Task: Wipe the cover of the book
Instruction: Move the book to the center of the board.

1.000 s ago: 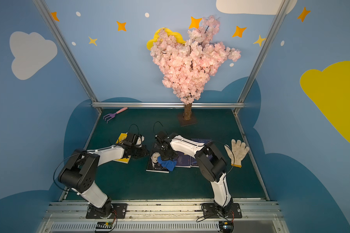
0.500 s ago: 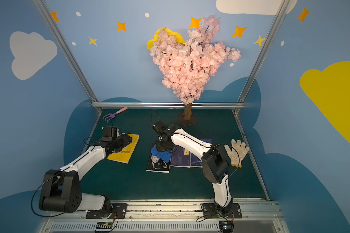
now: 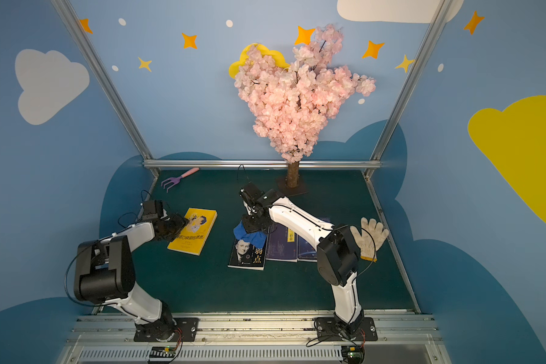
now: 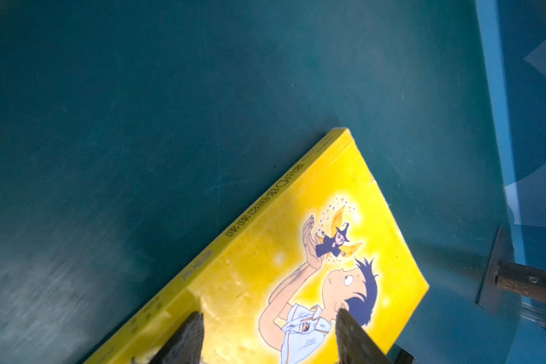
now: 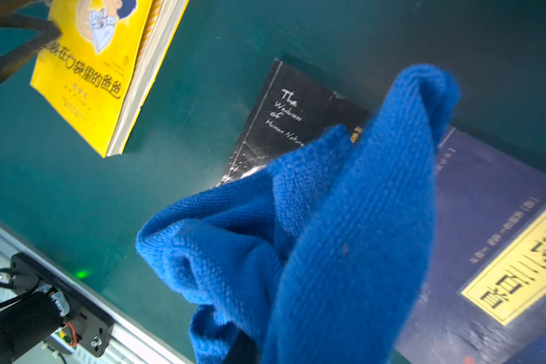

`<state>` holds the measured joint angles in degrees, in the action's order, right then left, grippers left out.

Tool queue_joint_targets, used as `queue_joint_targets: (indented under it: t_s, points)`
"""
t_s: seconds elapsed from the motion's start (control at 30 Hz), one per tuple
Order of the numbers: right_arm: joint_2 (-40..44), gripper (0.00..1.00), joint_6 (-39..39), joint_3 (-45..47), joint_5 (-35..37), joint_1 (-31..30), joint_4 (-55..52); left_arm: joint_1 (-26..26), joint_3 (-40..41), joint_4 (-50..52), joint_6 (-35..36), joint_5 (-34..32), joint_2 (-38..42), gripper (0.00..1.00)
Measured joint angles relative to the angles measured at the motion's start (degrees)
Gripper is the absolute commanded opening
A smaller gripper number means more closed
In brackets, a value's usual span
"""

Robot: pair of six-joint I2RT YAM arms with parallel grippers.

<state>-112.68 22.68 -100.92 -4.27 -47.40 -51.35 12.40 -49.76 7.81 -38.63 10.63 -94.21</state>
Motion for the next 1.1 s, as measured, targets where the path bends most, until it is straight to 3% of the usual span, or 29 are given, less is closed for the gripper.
queue_joint_targets:
  t_s: [0.5, 0.7, 0.87, 1.1]
  points:
    - [-0.02, 0.0, -0.72, 1.88, -1.38, 0.76, 0.04, 1.18, -2.34, 2.23, 1.33, -2.32, -1.07, 0.71]
    - [-0.68, 0.0, -0.72, 1.88, -1.84, 0.76, 0.04, 4.68, 0.42, 1.36, -1.11, -3.04, -0.83, 0.72]
    - [-1.57, 0.0, -0.72, 1.86, -2.08, 0.76, 0.02, 7.23, 0.79, -1.01, -2.16, 0.74, -1.66, 0.71]
    - [-3.69, 0.0, -0.55, 1.2, -2.4, 0.76, 0.0, 6.95, 1.03, -6.05, -2.19, 6.36, -3.37, 0.71]
